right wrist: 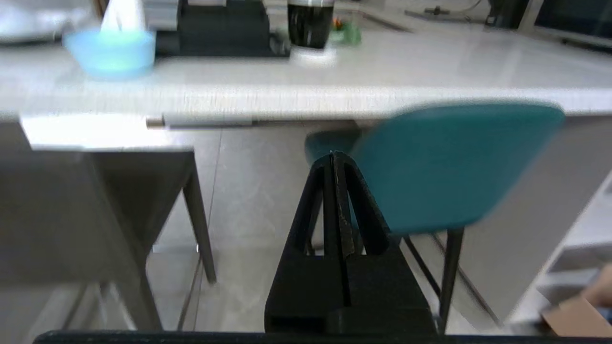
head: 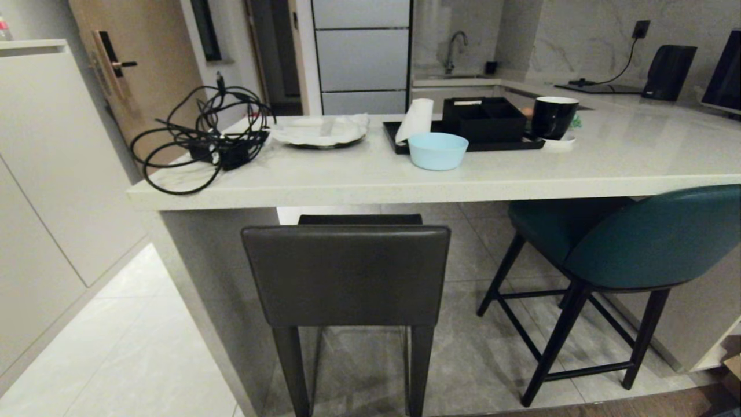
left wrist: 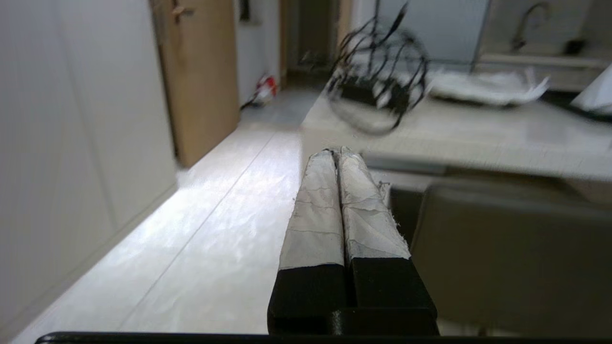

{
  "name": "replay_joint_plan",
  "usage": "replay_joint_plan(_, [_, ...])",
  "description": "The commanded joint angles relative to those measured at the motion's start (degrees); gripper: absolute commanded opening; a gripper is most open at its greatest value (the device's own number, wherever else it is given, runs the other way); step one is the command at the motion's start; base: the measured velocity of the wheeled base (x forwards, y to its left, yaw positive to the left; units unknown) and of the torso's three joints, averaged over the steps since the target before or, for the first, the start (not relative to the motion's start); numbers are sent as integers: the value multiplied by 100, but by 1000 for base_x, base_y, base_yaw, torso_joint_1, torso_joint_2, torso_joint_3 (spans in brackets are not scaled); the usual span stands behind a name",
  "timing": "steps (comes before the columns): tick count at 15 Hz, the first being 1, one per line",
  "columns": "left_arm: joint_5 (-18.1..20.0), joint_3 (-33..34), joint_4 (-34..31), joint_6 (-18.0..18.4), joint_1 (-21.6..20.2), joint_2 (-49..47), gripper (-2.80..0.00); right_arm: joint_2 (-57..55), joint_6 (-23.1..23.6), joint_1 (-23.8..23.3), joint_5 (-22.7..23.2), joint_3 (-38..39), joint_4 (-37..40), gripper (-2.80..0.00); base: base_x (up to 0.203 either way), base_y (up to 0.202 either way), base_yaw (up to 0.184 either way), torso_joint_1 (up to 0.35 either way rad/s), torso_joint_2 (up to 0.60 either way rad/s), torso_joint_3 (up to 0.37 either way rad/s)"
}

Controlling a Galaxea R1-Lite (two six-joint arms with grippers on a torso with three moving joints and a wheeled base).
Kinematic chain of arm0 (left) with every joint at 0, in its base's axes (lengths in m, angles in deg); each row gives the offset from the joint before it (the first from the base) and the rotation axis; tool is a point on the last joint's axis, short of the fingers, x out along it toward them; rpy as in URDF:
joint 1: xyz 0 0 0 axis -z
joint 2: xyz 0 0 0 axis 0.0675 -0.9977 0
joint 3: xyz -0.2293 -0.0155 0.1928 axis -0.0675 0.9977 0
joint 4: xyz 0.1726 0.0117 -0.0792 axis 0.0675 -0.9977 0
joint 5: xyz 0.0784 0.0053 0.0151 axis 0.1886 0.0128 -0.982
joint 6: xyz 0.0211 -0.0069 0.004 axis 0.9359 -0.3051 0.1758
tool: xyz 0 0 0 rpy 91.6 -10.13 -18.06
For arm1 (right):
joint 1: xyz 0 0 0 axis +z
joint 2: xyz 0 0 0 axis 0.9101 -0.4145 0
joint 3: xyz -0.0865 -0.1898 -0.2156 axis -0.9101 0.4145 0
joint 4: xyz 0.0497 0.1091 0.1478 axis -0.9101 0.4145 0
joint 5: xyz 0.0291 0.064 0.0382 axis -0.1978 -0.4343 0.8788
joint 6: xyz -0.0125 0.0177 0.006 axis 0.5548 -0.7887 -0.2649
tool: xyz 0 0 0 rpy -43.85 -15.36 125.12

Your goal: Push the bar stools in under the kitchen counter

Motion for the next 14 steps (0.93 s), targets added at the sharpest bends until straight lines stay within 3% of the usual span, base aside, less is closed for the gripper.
replay_joint_plan(1, [113, 133, -797, -20, -270, 1216, -280, 1270, -1, -149, 247, 143, 828, -280, 0, 0, 0, 0, 0, 0])
replay_joint_plan(6, [623, 1270, -1409, 347, -275, 2340, -280, 3245, -20, -224, 1060, 354, 3313, -280, 0, 0, 0, 0, 0, 0])
replay_joint_plan(9, [751, 1931, -1345, 485, -267, 2342, -280, 3255, 20, -233, 1183, 1219, 3082, -280, 0, 0, 0, 0, 0, 0])
replay_joint_plan(12, [1050, 2094, -1114, 518, -259, 2340, -280, 3250, 71, -234, 1153, 2360, 1711, -280, 0, 0, 0, 0, 0, 0])
replay_joint_plan(14, [1489, 2113, -1695, 779, -269, 2340, -280, 3249, 86, -225, 1119, 2359, 1906, -280, 0, 0, 0, 0, 0, 0])
